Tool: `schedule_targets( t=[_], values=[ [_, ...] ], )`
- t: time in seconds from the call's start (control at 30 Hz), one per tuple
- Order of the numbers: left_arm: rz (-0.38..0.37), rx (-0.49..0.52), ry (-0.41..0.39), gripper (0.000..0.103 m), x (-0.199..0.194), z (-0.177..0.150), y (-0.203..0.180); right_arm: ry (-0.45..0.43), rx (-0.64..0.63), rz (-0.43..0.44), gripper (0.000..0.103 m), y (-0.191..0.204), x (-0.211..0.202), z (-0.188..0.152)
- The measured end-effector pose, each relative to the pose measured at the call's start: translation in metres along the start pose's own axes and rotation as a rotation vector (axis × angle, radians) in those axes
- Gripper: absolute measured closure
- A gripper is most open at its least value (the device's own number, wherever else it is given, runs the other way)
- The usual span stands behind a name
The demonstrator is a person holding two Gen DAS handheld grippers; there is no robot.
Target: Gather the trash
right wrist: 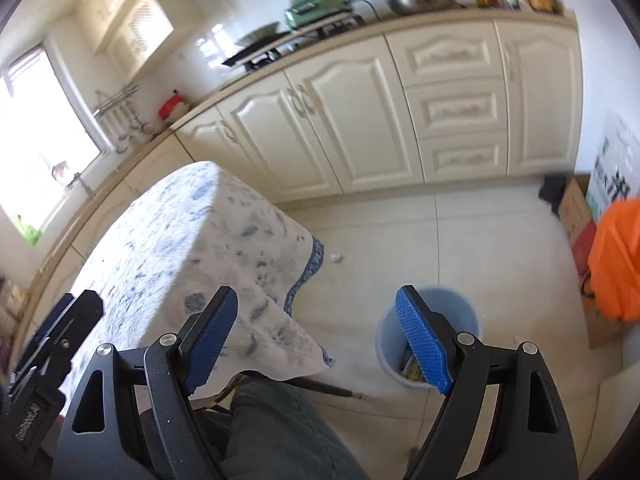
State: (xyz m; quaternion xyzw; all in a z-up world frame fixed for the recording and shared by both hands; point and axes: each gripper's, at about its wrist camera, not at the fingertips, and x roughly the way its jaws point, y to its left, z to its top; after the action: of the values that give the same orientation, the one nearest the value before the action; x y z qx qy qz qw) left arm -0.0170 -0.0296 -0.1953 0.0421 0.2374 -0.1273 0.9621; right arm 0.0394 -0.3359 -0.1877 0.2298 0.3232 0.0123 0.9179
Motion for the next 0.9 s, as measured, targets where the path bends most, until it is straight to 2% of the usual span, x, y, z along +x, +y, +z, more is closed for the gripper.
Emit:
schedule_targets(
  t=[0.1,0.2,0.37,0.47,0.53,0.67,0.77,0.9],
  values=[
    [0.052,-0.023,-0.032,0.024,-0.026,-0.014,-0.014,-0.043,-0.044,0.009,0.019,0.01,-0.01,-0.002],
    [0.103,-0.032,-0.059,0.022,-0.046,-0.027,-0.032,-0.077,-0.054,-0.038,0.019,0.015,-0.02,-0.006],
    [0.16,-0.031,-0.083,0.021,-0.073,-0.045,-0.067,-0.106,-0.106,-0.043,0.019,0.021,-0.034,-0.012],
    [0.205,-0.03,-0.088,0.011,-0.088,-0.061,-0.09,-0.138,-0.139,-0.047,0.019,0.024,-0.046,-0.017],
    [0.233,-0.038,-0.097,0.009,-0.097,-0.07,-0.1,-0.17,-0.153,-0.05,0.019,0.025,-0.056,-0.02],
    [0.273,-0.048,-0.123,0.002,-0.114,-0.085,-0.124,-0.242,-0.187,-0.05,0.016,0.026,-0.075,-0.027],
    [0.307,-0.063,-0.142,0.002,-0.124,-0.095,-0.144,-0.253,-0.181,-0.038,0.016,0.023,-0.083,-0.031],
    [0.315,-0.072,-0.171,0.001,-0.126,-0.102,-0.162,-0.266,-0.18,-0.039,0.016,0.016,-0.091,-0.037]
  ],
)
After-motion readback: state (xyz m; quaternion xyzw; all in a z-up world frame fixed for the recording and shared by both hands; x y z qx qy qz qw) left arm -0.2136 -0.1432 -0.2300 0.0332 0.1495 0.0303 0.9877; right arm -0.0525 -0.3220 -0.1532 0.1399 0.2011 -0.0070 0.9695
